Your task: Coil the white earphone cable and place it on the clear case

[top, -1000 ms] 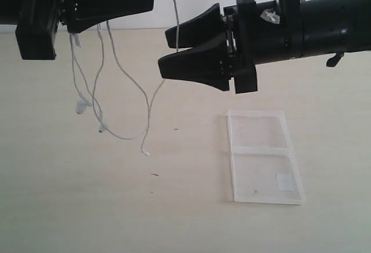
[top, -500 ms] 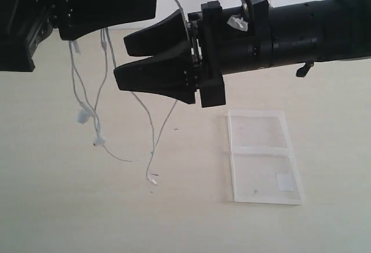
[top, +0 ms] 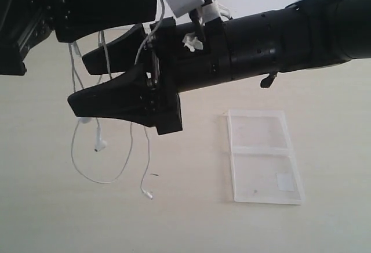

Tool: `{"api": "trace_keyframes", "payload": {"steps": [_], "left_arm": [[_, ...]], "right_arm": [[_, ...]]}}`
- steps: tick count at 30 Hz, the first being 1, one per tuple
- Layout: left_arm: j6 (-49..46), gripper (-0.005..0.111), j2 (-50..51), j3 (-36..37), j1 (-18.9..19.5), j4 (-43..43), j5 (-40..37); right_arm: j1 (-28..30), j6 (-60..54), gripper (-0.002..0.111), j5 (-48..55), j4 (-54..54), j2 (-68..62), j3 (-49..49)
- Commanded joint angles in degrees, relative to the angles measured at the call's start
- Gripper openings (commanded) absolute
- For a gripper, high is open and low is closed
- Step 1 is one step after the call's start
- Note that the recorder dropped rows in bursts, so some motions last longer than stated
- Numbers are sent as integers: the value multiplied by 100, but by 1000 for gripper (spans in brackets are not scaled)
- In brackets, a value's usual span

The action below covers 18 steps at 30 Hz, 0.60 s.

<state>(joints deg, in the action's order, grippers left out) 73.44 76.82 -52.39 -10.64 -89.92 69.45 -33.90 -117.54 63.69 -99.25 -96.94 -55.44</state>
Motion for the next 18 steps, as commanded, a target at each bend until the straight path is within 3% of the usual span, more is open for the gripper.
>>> {"api": "trace_keyframes", "payload": {"steps": [1, 6, 18], "left_arm": [[-11, 0, -8, -46, 10, 109, -120], [138, 0, -8, -46, 10, 47, -924], [284, 0, -8, -46, 10, -126, -1446]], "right_arm": [[-9, 491, 68, -518, -2, 29, -47], [-9, 1001, 68, -1268, 229, 211, -47], [-9, 1984, 68, -1972, 769, 450, -47]]}}
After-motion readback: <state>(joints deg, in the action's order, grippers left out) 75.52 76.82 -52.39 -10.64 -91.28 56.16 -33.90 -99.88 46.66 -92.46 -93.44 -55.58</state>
